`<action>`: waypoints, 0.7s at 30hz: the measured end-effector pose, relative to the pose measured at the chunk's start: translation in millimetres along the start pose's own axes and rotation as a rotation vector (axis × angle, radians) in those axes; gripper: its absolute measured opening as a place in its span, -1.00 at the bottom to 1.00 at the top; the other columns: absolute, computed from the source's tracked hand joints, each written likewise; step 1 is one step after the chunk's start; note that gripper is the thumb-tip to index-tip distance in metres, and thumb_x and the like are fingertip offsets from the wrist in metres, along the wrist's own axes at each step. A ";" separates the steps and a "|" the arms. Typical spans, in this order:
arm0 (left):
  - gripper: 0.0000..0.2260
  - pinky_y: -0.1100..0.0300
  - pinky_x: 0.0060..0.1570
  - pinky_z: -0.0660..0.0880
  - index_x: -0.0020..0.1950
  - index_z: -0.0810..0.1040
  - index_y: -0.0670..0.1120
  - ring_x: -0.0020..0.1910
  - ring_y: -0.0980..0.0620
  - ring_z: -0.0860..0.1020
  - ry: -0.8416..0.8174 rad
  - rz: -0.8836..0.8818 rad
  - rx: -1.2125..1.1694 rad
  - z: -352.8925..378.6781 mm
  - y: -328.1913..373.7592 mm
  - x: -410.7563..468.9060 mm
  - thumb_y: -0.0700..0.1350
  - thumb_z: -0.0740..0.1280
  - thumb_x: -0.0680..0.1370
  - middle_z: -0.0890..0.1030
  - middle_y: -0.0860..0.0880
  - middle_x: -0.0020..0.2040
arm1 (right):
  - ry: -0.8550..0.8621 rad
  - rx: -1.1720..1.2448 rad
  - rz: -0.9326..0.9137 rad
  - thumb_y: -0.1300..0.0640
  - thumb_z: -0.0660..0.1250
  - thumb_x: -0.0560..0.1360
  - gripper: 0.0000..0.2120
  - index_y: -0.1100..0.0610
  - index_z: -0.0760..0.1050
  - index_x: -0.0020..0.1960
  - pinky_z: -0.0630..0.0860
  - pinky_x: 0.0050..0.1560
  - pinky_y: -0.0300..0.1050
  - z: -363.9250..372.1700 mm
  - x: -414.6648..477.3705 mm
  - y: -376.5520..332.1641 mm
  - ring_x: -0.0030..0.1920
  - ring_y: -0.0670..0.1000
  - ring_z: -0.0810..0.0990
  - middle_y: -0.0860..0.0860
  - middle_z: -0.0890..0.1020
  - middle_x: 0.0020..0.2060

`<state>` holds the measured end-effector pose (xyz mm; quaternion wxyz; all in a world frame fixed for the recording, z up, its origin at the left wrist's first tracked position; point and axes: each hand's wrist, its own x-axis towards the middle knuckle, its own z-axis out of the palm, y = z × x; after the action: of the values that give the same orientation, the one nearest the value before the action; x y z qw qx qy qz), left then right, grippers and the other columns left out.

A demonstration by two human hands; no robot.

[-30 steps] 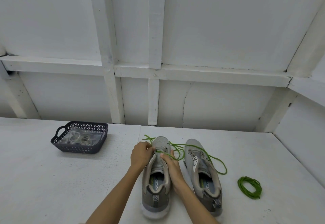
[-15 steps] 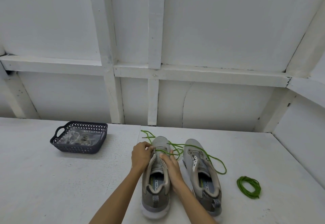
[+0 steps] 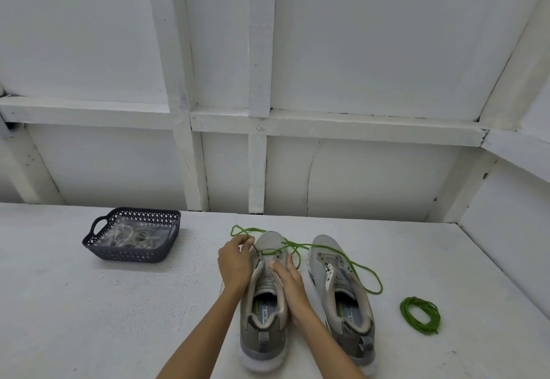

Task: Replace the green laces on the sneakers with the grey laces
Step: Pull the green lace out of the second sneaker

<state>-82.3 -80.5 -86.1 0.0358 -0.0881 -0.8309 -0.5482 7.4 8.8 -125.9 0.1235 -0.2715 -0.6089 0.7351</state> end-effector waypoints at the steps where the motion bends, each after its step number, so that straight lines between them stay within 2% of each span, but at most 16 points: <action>1: -0.87 0.19 -0.18 0.35 -0.04 0.66 -0.13 -0.14 0.01 0.56 0.054 0.001 -0.042 -0.9 2.5 -0.9 -0.10 0.35 0.57 0.69 -0.07 -0.10 | 0.002 -0.014 -0.011 0.03 0.30 0.57 -0.27 0.04 -0.03 0.59 0.32 0.35 -0.16 -0.2 0.6 0.4 0.46 0.00 0.29 0.01 0.22 0.52; 3: -0.84 0.17 -0.11 0.38 0.02 0.65 -0.14 -0.02 -0.07 0.59 0.024 -0.030 -0.046 0.3 1.6 -0.1 -0.09 0.34 0.58 0.68 -0.10 -0.02 | 0.007 -0.024 -0.006 0.03 0.30 0.57 -0.29 0.04 -0.02 0.59 0.34 0.29 -0.20 -0.4 -0.3 -0.6 0.42 -0.01 0.33 0.02 0.25 0.51; 6: -0.75 0.16 0.06 0.41 0.16 0.63 -0.15 0.17 -0.10 0.56 -0.191 -0.077 0.055 4.0 -10.4 3.0 -0.07 0.37 0.55 0.64 -0.09 0.14 | 0.007 -0.015 0.000 0.05 0.28 0.58 -0.31 0.03 0.00 0.58 0.42 0.09 -0.29 -0.5 -2.4 -1.7 0.24 -0.06 0.44 0.03 0.35 0.44; 7: -0.77 0.17 0.05 0.41 0.14 0.64 -0.14 0.17 -0.10 0.56 -0.218 -0.074 0.074 4.4 -13.4 4.0 -0.07 0.38 0.54 0.65 -0.09 0.13 | 0.001 -0.016 -0.001 0.06 0.28 0.58 -0.31 0.03 -0.01 0.58 0.42 0.05 -0.31 -0.8 -2.8 -2.3 0.21 -0.07 0.43 0.04 0.35 0.44; 9: -0.85 0.21 -0.04 0.38 0.03 0.67 -0.13 0.08 -0.07 0.59 -0.175 -0.047 0.058 3.2 -12.9 4.5 -0.10 0.38 0.54 0.67 -0.07 0.04 | -0.001 -0.025 -0.001 0.06 0.28 0.58 -0.31 0.03 -0.01 0.59 0.41 0.08 -0.30 -1.6 -1.7 -1.5 0.23 -0.08 0.41 0.04 0.33 0.46; 11: -0.88 0.21 -0.11 0.35 -0.04 0.65 -0.14 -0.02 -0.06 0.60 -0.052 -0.017 -0.007 0.8 -7.6 4.1 -0.12 0.35 0.57 0.67 -0.04 -0.07 | 0.008 -0.036 0.004 0.03 0.29 0.58 -0.29 0.04 -0.01 0.59 0.36 0.23 -0.23 -1.6 -1.2 -0.3 0.33 -0.06 0.38 0.03 0.29 0.49; 13: -0.85 0.19 -0.12 0.35 -0.01 0.62 -0.16 -0.05 -0.06 0.58 0.064 -0.020 -0.074 -2.8 -0.5 3.6 -0.10 0.31 0.59 0.66 -0.06 -0.08 | 0.017 -0.031 0.006 0.00 0.30 0.57 -0.27 0.05 -0.02 0.59 0.32 0.31 -0.18 -1.3 -0.5 0.0 0.42 -0.01 0.33 0.02 0.25 0.51; 15: -0.82 0.17 -0.04 0.37 0.07 0.61 -0.18 0.03 -0.05 0.56 0.011 -0.041 -0.058 -1.8 -2.0 5.2 -0.10 0.32 0.59 0.65 -0.09 0.02 | 0.018 -0.020 0.012 0.01 0.31 0.57 -0.28 0.05 -0.02 0.58 0.36 0.25 -0.20 -0.5 -2.4 -1.5 0.36 -0.02 0.38 0.01 0.31 0.46; 17: -0.77 0.13 0.09 0.43 0.16 0.60 -0.17 0.13 -0.06 0.55 -0.168 -0.080 -0.011 2.0 -12.0 7.4 -0.09 0.37 0.56 0.62 -0.07 0.12 | 0.015 -0.006 0.019 0.04 0.30 0.57 -0.29 0.04 -0.02 0.58 0.44 0.09 -0.25 0.3 -2.9 -1.7 0.21 -0.05 0.46 -0.01 0.41 0.31; 18: -0.77 0.10 0.12 0.45 0.15 0.61 -0.15 0.14 -0.07 0.56 -0.238 -0.090 0.020 2.9 -15.6 7.6 -0.07 0.38 0.54 0.63 -0.06 0.11 | 0.015 -0.006 0.024 0.05 0.30 0.57 -0.29 0.04 -0.02 0.59 0.45 0.06 -0.25 0.4 -2.8 -1.6 0.18 -0.05 0.48 -0.01 0.44 0.27; 19: -0.80 0.09 0.08 0.48 0.08 0.63 -0.13 0.09 -0.07 0.58 -0.268 -0.084 0.038 3.8 -18.6 7.6 -0.06 0.38 0.54 0.65 -0.05 0.06 | 0.013 -0.012 0.037 0.05 0.31 0.57 -0.28 0.04 -0.02 0.59 0.46 0.07 -0.24 0.4 -3.3 -1.9 0.19 -0.03 0.50 0.00 0.45 0.27; 21: -0.87 0.14 -0.11 0.46 -0.06 0.63 -0.12 -0.07 -0.03 0.59 -0.227 -0.050 0.040 4.0 -16.5 6.5 -0.07 0.37 0.55 0.66 -0.04 -0.07 | 0.011 -0.012 0.039 0.05 0.30 0.57 -0.29 0.04 -0.01 0.59 0.46 0.08 -0.24 0.2 -3.8 -2.3 0.23 -0.02 0.49 0.05 0.43 0.36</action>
<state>-91.7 -82.5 -101.6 -0.0707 -0.1281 -0.8423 -0.5188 10.0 7.2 -122.7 0.1110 -0.2881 -0.6073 0.7320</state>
